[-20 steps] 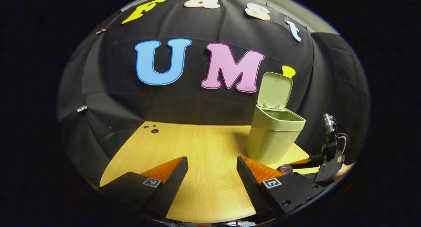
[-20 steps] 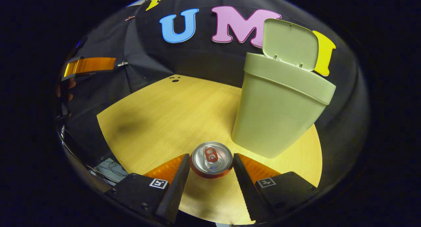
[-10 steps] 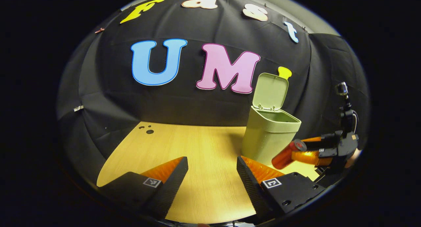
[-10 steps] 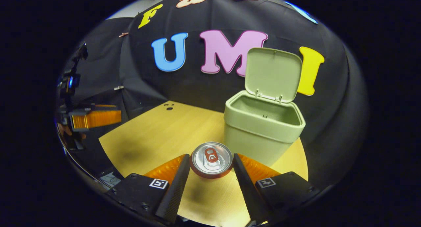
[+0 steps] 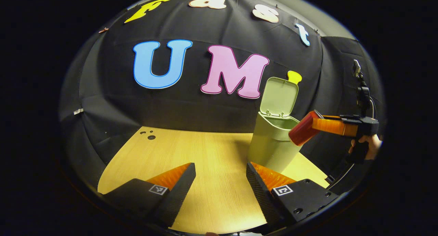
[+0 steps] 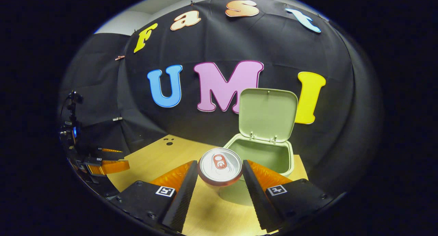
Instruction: Press the lid of the desktop garbage bin to open it, pick up the crumpled paper on the desktop and throw it into the bin, then pick up the pop can on the desktop and drop it into the bin, and finally close the garbage bin lid.
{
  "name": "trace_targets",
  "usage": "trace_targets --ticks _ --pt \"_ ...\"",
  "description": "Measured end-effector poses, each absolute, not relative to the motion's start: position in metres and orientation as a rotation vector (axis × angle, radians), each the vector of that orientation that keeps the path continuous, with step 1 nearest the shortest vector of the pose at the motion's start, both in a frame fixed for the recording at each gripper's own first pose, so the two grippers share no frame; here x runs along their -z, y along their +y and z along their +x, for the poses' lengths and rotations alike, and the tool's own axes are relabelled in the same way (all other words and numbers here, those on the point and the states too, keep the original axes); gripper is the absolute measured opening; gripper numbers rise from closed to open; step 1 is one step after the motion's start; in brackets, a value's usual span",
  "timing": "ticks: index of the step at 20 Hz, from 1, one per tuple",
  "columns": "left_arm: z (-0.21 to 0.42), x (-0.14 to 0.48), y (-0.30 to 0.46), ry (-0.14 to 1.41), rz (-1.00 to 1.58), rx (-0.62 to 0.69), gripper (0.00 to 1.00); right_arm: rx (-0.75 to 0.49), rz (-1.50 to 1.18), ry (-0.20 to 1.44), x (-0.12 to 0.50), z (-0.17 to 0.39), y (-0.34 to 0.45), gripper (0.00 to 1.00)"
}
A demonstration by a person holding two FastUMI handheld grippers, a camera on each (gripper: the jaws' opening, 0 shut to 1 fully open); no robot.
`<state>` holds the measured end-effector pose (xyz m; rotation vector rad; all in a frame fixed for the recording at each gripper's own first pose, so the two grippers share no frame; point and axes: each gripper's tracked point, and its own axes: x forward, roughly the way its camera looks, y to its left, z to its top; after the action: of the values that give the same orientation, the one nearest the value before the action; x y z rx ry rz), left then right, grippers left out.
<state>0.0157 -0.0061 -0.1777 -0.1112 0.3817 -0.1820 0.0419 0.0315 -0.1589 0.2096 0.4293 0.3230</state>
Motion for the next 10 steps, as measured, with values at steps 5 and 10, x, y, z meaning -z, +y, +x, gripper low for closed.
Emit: trace_targets --ticks 5,10 --pt "0.022 0.178 -0.009 0.383 -0.111 0.184 0.96 -0.257 0.197 0.367 0.142 0.077 -0.001 0.82" --pt "0.028 0.180 -0.013 0.388 -0.116 0.186 0.96 -0.167 0.160 0.357 0.149 0.099 -0.043 0.82"
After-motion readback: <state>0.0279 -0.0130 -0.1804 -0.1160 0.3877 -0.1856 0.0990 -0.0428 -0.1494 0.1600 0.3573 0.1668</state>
